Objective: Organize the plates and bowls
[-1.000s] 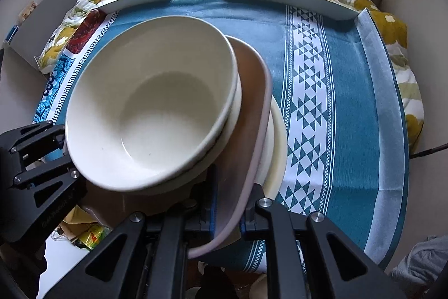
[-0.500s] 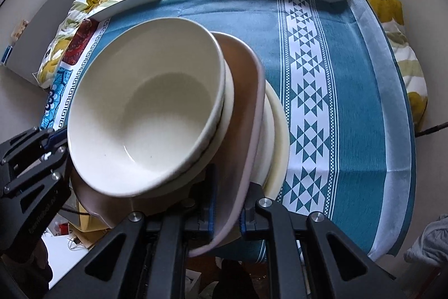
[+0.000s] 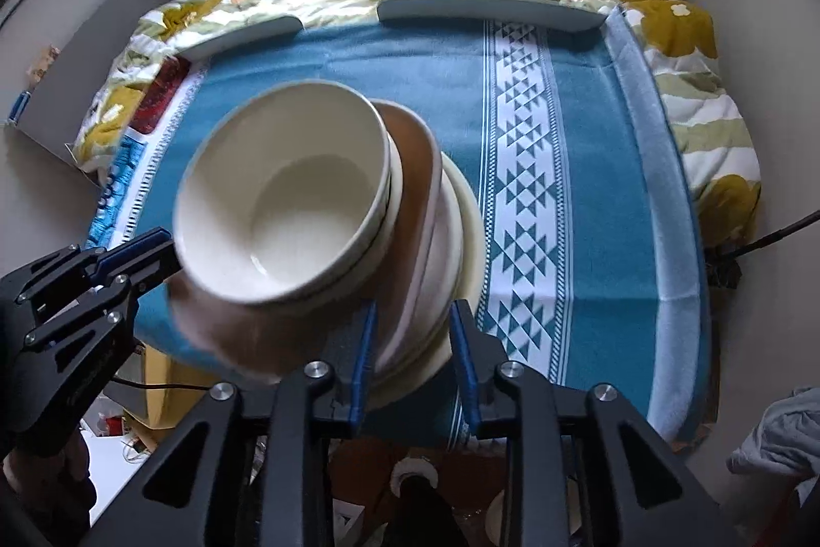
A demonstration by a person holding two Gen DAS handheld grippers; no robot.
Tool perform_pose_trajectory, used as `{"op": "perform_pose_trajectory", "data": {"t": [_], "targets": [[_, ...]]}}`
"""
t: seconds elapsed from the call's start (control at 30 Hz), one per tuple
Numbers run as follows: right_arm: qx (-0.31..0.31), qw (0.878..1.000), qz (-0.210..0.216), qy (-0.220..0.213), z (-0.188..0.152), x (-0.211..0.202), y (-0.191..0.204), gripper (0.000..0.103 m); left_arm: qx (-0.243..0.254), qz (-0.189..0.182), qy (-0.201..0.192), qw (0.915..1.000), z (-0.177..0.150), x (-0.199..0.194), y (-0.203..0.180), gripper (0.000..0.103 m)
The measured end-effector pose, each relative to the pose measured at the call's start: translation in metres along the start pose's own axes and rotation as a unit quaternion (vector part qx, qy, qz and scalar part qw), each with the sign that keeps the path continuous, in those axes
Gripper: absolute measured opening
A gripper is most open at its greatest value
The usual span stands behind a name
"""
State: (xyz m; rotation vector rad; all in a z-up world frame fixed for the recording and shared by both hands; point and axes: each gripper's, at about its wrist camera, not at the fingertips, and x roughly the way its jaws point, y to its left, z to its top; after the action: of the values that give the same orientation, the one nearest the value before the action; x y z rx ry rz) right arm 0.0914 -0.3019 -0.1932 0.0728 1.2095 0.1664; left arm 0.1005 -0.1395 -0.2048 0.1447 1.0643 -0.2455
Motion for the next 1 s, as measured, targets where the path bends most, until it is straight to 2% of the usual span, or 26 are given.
{"op": "perform_pose_trajectory", "data": {"t": [0.1, 0.23, 0.27, 0.33, 0.4, 0.43, 0.57, 0.6, 0.63, 0.77, 0.97, 1.0], "targets": [[-0.002, 1.000, 0.008, -0.027, -0.005, -0.026, 0.001, 0.026, -0.018, -0.004, -0.026, 0.9995, -0.002, -0.032, 0.002, 0.011], [-0.019, 0.996, 0.008, -0.091, -0.007, -0.079, 0.009, 0.027, -0.036, -0.005, -0.100, 0.9943, -0.001, -0.096, 0.003, 0.011], [-0.023, 0.993, 0.007, -0.112, -0.006, -0.095, 0.012, 0.034, -0.039, -0.002, -0.126, 0.9913, -0.001, -0.117, 0.003, 0.011], [-0.026, 0.988, 0.006, -0.153, -0.006, -0.123, 0.019, 0.066, -0.042, 0.008, -0.163, 0.9856, 0.000, -0.147, 0.004, 0.011], [-0.024, 0.980, 0.008, -0.197, -0.007, -0.152, 0.025, 0.080, -0.044, 0.017, -0.190, 0.9806, 0.001, -0.170, 0.006, 0.011], [-0.024, 0.976, 0.008, -0.215, -0.007, -0.164, 0.028, 0.085, -0.045, 0.020, -0.203, 0.9779, 0.002, -0.182, 0.009, 0.011], [-0.028, 0.959, -0.004, -0.280, -0.011, -0.201, 0.046, 0.091, -0.046, 0.026, -0.243, 0.9686, 0.005, -0.218, 0.021, 0.011], [-0.026, 0.956, -0.006, -0.293, -0.012, -0.207, 0.050, 0.100, -0.046, 0.027, -0.250, 0.9668, 0.005, -0.226, 0.024, 0.011], [-0.026, 0.953, -0.012, -0.300, -0.012, -0.212, 0.055, 0.103, -0.046, 0.027, -0.254, 0.9657, 0.006, -0.231, 0.026, 0.011], [-0.032, 0.940, -0.036, -0.338, -0.014, -0.231, 0.077, 0.103, -0.052, 0.017, -0.276, 0.9595, 0.007, -0.254, 0.039, 0.012], [-0.013, 0.928, -0.057, -0.369, -0.022, -0.243, 0.089, 0.103, -0.052, 0.008, -0.302, 0.9517, -0.001, -0.272, 0.046, 0.013], [-0.009, 0.926, -0.063, -0.373, -0.024, -0.244, 0.090, 0.103, -0.052, 0.009, -0.306, 0.9505, -0.003, -0.273, 0.047, 0.016]]}}
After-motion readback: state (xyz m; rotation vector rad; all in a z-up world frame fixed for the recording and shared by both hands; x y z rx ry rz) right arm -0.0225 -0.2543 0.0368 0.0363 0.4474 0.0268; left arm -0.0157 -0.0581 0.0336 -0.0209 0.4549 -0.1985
